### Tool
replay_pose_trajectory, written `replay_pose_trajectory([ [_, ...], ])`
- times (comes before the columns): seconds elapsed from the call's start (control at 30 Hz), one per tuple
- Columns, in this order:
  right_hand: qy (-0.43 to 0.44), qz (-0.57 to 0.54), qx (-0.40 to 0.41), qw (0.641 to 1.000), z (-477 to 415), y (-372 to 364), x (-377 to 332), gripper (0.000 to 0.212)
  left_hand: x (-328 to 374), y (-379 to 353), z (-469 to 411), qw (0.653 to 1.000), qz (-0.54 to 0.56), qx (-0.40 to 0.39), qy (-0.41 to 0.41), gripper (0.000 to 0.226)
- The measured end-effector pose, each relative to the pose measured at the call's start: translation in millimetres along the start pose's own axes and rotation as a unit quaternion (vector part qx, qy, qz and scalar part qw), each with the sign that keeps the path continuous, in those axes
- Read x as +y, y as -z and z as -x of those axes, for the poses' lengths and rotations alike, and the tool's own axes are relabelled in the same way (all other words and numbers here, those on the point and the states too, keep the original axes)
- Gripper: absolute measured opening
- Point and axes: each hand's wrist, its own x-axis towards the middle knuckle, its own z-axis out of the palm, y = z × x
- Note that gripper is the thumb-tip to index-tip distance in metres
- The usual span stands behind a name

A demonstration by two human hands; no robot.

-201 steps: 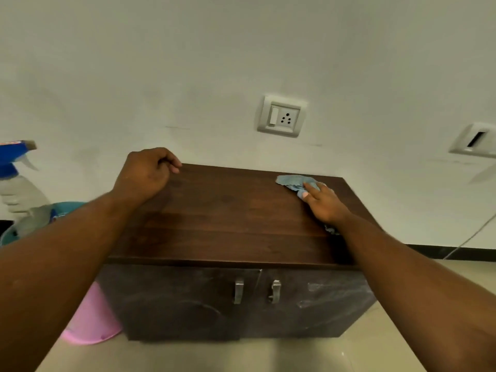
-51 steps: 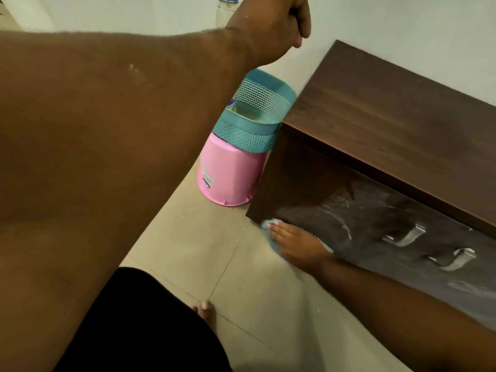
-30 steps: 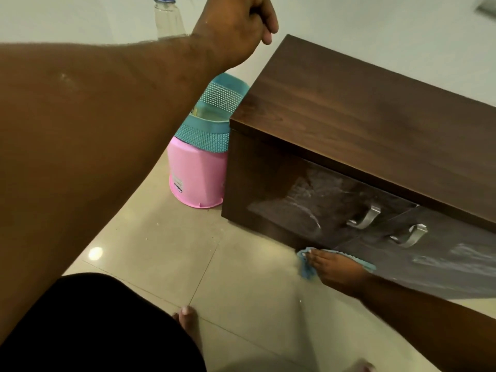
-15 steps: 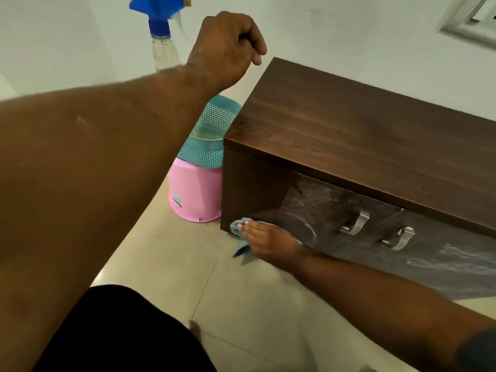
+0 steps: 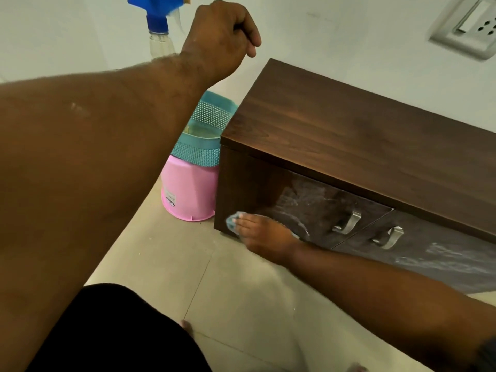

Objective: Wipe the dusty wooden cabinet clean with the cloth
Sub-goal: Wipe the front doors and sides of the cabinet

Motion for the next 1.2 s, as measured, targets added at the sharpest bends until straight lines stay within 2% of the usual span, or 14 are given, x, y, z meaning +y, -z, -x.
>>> replay_pose_trajectory([
  [0.1, -0.023, 0.014, 0.005, 1.000, -51, 17, 2, 0.047, 1, -1, 4, 1.000, 0.010, -0.015, 0.022, 0.035],
  [0.17, -0.030, 0.009, 0.010, 0.999, -54, 22, 5, 0.050, -3, 1, 7, 0.999, 0.011, -0.033, 0.029, 0.037],
  [0.27, 0.000, -0.041, -0.009, 0.999, -12, 13, 11, 0.045, -12, 8, 9, 0.999, -0.010, -0.029, 0.032, 0.032],
  [0.37, 0.002, -0.092, -0.029, 0.995, 69, 1, 14, 0.045, -19, 12, 6, 0.999, -0.013, -0.008, 0.048, 0.029],
  [0.5, -0.017, -0.076, -0.078, 0.994, 119, -5, 4, 0.045, -19, 9, 3, 0.999, -0.009, -0.006, 0.041, 0.026],
  [0.57, -0.032, -0.083, -0.050, 0.995, 103, 3, 6, 0.039, -13, 7, 1, 0.999, -0.008, -0.003, 0.032, 0.025],
  [0.67, -0.039, -0.110, 0.069, 0.991, 45, 29, 19, 0.033, -4, 4, 0, 1.000, 0.001, -0.007, 0.024, 0.027],
  [0.77, -0.050, -0.057, 0.091, 0.993, -26, 65, 36, 0.044, 0, 4, 1, 0.999, 0.010, -0.027, 0.020, 0.032],
  [0.9, -0.081, -0.058, 0.035, 0.994, -50, 78, 40, 0.055, -7, 11, 0, 0.999, 0.020, -0.027, 0.042, 0.035],
  [1.0, -0.063, -0.053, 0.014, 0.996, -6, 57, 34, 0.041, -17, 15, -1, 0.998, 0.023, -0.016, 0.050, 0.034],
  [1.1, -0.084, -0.122, -0.026, 0.989, 56, 34, 22, 0.040, -23, 15, -2, 0.999, 0.023, 0.004, 0.048, 0.031],
  [1.13, -0.108, -0.114, -0.041, 0.987, 71, 32, 18, 0.038, -23, 14, -3, 0.999, 0.023, 0.007, 0.046, 0.031],
  [1.2, -0.093, -0.088, -0.068, 0.989, 89, 29, 11, 0.039, -20, 13, -4, 0.999, 0.028, 0.005, 0.045, 0.032],
])
